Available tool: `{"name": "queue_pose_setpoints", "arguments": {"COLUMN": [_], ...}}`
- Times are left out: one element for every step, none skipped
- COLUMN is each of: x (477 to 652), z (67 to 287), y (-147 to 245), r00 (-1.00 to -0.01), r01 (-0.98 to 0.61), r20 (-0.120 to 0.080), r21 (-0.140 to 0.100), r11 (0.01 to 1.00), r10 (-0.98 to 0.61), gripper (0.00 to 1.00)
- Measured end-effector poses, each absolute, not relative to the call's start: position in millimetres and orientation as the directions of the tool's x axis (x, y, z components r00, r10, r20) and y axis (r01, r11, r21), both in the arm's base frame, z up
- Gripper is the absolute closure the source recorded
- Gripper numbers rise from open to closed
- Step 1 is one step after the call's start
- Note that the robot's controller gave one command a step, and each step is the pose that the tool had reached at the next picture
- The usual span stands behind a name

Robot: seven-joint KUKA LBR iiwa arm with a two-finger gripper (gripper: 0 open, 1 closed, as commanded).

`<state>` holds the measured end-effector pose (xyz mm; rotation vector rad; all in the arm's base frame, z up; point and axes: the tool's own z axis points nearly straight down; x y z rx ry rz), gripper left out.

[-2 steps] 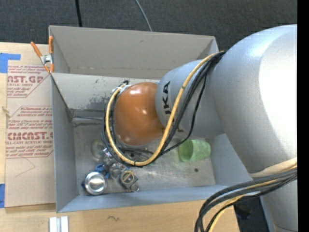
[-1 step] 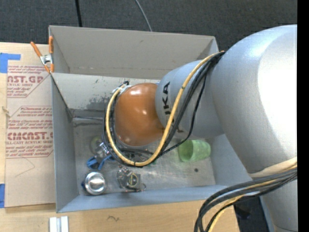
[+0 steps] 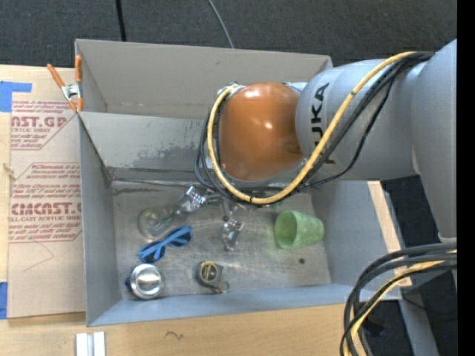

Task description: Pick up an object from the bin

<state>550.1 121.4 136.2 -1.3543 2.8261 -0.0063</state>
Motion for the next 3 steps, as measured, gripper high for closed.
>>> {"name": "queue_pose_setpoints", "arguments": {"x": [549.5, 548.6, 557.7], "z": [85, 83, 232], "y": [169, 170, 132], "r00": [-0.504, -0.503, -0.354], "r01": [-0.863, -0.864, -0.935], "r20": [-0.009, -0.010, -0.007], "r21": [-0.006, -0.003, -0.008], "r11": [0.504, 0.504, 0.354], "r10": [-0.863, -0.864, -0.935], "gripper": [0.00, 1.00, 1.00]}}
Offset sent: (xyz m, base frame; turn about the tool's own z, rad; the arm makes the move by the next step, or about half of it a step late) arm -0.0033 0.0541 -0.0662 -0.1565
